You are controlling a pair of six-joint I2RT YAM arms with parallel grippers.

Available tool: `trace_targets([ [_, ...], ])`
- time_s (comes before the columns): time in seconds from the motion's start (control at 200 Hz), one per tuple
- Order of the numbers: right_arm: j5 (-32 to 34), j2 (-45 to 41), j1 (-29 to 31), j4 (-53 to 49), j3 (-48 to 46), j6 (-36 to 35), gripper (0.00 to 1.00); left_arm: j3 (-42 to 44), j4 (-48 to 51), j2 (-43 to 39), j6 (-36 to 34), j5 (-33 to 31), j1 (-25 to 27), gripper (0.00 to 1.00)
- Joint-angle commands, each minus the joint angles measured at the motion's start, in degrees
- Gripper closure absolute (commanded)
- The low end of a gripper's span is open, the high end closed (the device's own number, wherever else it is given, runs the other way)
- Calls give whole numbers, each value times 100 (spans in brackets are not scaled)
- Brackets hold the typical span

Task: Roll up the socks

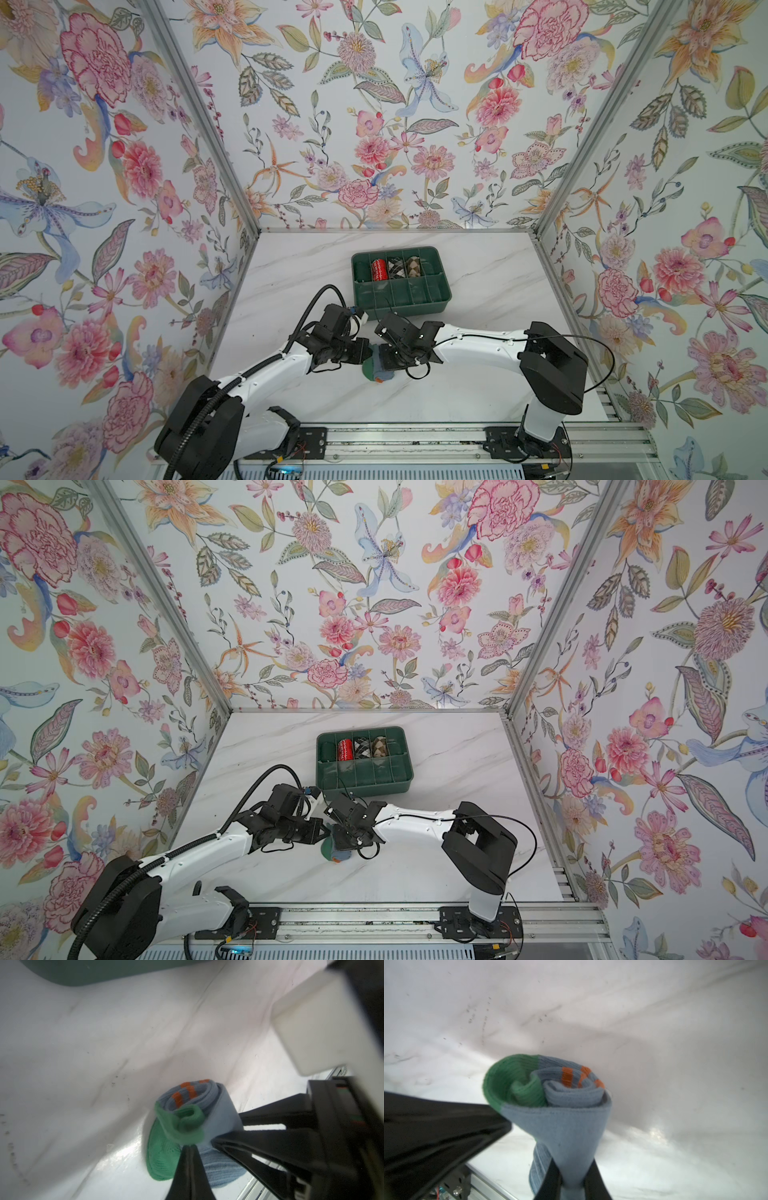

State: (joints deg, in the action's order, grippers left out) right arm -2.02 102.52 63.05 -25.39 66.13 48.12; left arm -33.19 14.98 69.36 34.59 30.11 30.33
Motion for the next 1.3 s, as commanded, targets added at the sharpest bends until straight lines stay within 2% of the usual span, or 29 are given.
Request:
trace_targets([
  [0.0, 503, 174, 75, -1031, 256, -249, 94, -47, 283, -189, 69, 121, -173, 98],
  [0.43, 1755, 616, 376, -2631, 1222, -409, 93, -20, 440, -327, 48, 153, -288, 98],
  [0.746, 2422, 1206, 604, -3594, 2011, -418, 93, 27, 460, -400, 74, 210, -402, 100],
  [0.981, 2663, 1549, 748, -3955, 2349, -345, 95, 114, 449, -570, 145, 306, -542, 100],
  [1.296, 2786, 1597, 973, -3956, 2649, -286, 77, 156, 502, -571, 83, 373, -661, 100],
])
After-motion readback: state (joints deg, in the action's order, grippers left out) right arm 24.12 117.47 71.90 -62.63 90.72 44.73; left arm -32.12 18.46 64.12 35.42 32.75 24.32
